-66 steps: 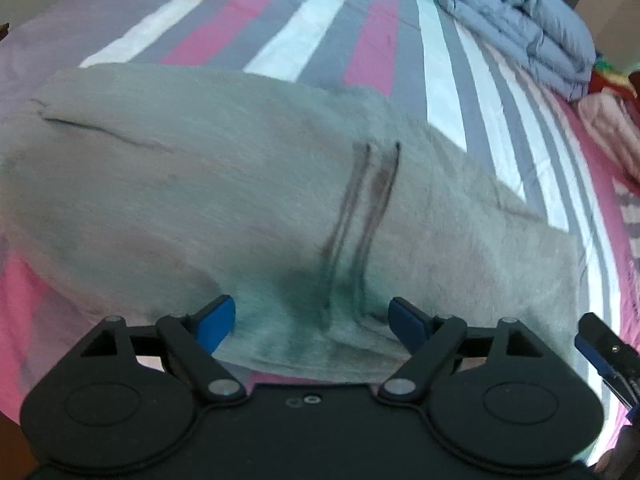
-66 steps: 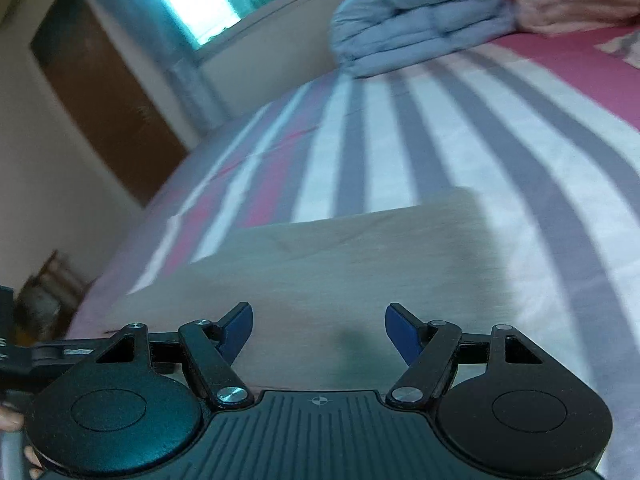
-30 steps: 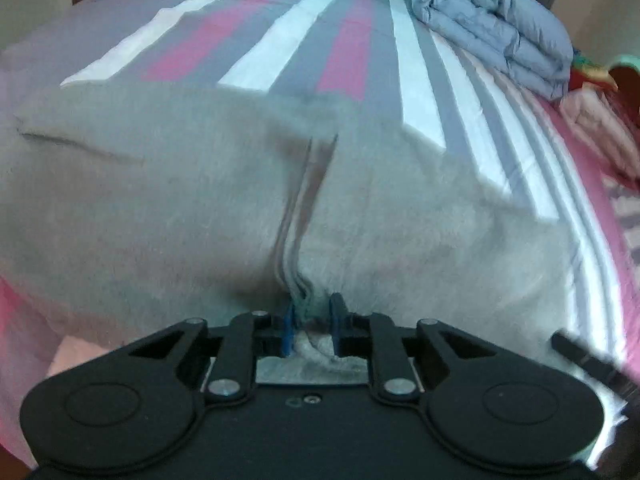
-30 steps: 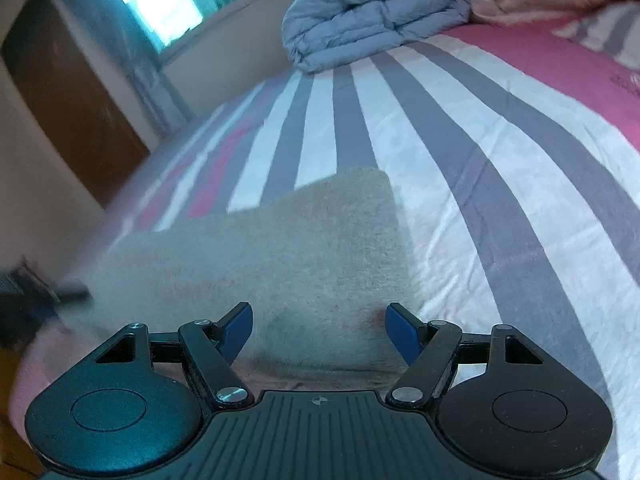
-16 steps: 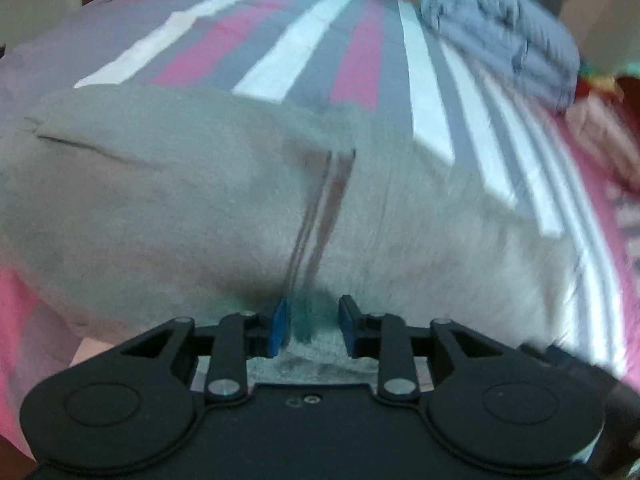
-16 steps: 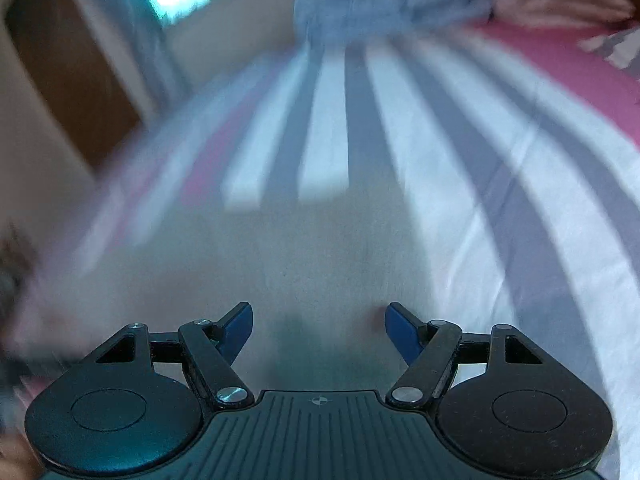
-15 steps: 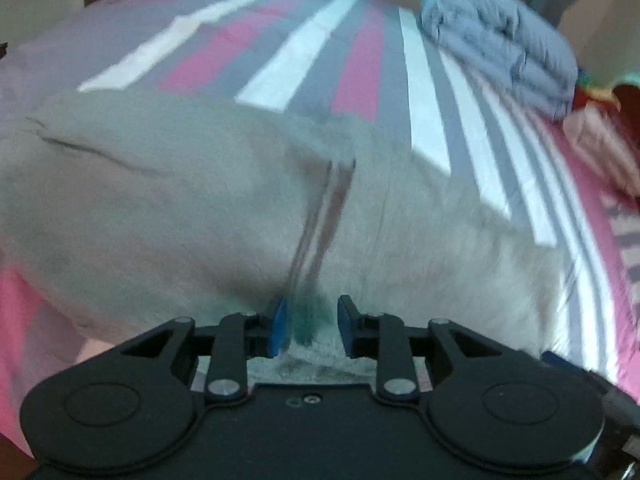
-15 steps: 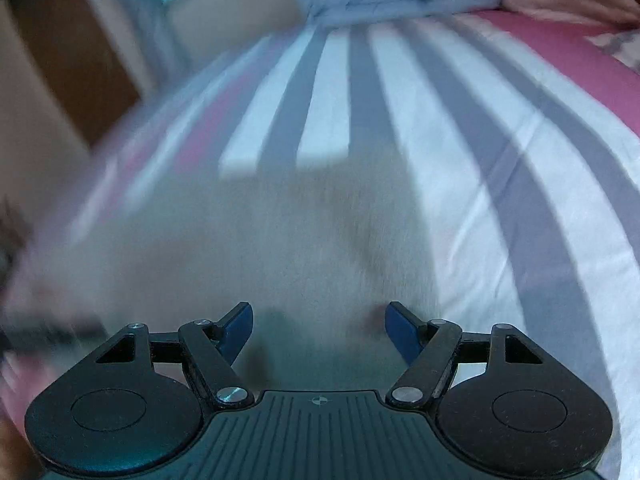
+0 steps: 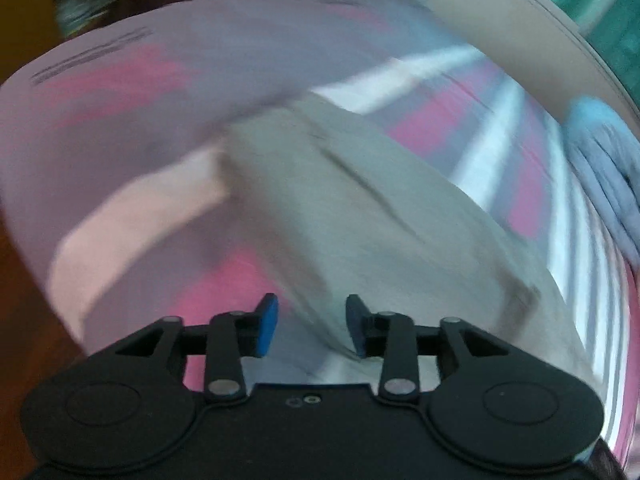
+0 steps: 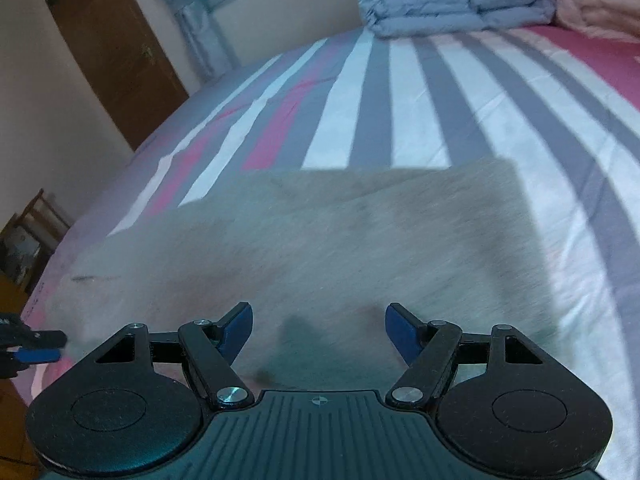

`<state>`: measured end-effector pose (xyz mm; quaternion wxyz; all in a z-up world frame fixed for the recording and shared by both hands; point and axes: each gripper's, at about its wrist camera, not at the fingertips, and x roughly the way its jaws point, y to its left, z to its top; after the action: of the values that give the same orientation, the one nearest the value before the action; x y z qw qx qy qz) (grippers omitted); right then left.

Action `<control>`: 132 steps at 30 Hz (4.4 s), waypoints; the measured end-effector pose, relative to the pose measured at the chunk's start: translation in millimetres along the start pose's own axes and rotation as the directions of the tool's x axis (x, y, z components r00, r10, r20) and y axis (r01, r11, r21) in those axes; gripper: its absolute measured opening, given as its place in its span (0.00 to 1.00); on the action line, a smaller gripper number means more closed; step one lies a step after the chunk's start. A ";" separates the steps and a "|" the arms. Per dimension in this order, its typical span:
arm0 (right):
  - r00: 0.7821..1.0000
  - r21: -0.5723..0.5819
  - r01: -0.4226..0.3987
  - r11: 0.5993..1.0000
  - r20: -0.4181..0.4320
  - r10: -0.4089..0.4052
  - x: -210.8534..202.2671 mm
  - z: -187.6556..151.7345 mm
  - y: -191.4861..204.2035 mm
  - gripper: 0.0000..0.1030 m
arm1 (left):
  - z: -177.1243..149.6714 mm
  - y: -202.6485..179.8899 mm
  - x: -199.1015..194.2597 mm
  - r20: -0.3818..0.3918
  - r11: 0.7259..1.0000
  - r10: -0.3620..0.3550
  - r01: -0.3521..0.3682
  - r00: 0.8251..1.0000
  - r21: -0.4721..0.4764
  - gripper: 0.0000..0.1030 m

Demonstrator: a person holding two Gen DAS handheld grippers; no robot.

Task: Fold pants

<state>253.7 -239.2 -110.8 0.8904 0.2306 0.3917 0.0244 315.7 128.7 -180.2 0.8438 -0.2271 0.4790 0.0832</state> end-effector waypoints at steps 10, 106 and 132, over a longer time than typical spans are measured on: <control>0.998 -0.101 -0.068 0.993 -0.016 0.067 42.9 -1.7 74.1 0.71 | 31.0 51.6 49.7 -0.101 0.952 -0.133 0.099 0.986 -0.289 0.37; 0.979 0.018 0.072 0.997 0.188 -0.074 -75.3 17.5 -17.4 0.35 | -134.8 -168.8 7.7 -0.037 0.759 -0.181 0.164 0.983 0.630 0.71; 0.987 -0.070 0.136 0.988 0.093 -0.129 -21.8 71.8 -11.9 0.57 | -143.6 -177.2 5.8 -0.051 0.717 -0.205 0.186 0.977 0.672 0.64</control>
<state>287.8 -282.8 -58.8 0.9147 0.1708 0.3651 -0.0304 271.5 -94.7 -194.2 0.8790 0.0450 0.4386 -0.1818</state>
